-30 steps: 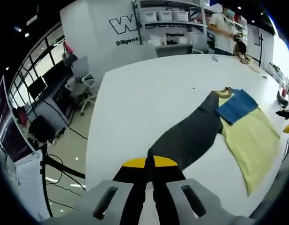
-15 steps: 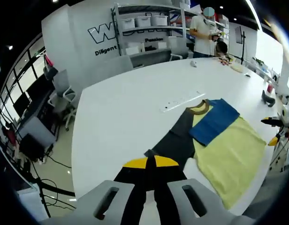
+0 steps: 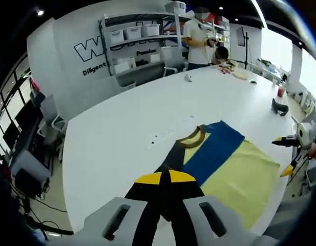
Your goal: Fold the garment on the visible template until the final outline fits inside the template.
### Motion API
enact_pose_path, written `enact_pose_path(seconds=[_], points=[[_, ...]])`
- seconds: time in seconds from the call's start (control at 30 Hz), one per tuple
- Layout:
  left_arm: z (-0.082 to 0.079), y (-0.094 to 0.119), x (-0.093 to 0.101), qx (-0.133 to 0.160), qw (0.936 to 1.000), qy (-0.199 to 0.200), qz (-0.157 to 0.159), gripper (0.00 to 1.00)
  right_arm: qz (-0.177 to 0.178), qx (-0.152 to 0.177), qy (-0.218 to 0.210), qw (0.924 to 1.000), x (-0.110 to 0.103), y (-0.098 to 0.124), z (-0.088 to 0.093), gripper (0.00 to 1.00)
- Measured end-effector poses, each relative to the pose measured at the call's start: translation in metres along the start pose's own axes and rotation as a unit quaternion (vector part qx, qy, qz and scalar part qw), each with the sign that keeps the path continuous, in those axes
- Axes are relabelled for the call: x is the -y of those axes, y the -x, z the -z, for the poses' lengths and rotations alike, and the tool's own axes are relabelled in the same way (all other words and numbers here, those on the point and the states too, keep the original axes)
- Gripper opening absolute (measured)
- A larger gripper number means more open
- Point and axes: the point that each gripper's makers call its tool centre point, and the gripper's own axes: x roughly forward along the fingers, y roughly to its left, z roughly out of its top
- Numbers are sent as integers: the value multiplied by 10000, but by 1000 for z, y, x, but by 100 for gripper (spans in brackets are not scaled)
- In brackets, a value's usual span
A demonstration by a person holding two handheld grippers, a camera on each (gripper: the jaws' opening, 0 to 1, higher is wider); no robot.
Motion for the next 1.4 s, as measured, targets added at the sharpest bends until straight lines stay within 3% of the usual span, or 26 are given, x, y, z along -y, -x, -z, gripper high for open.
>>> enact_pose_path(seconds=[0.43,0.7,0.97,1.2,1.4], points=[[-50,-44,65,92,9975,-311,627,5,108,-21,-37,9999,13,12,10,99],[-69,-74,98,35,9944,-548,903,5,185,-42,-92,9998,21,17,17,99],[-60,-106,134,-146,9915,-506,1187,5,197,-79,-95,9997,24,18,21,99],[-55,-135,151,-255,9901,-546,1270,5,197,-88,-87,9997,28,16,21,99],[-33,-153,174,-448,9876,-550,1399,5,201,-105,-80,9997,31,14,24,99]])
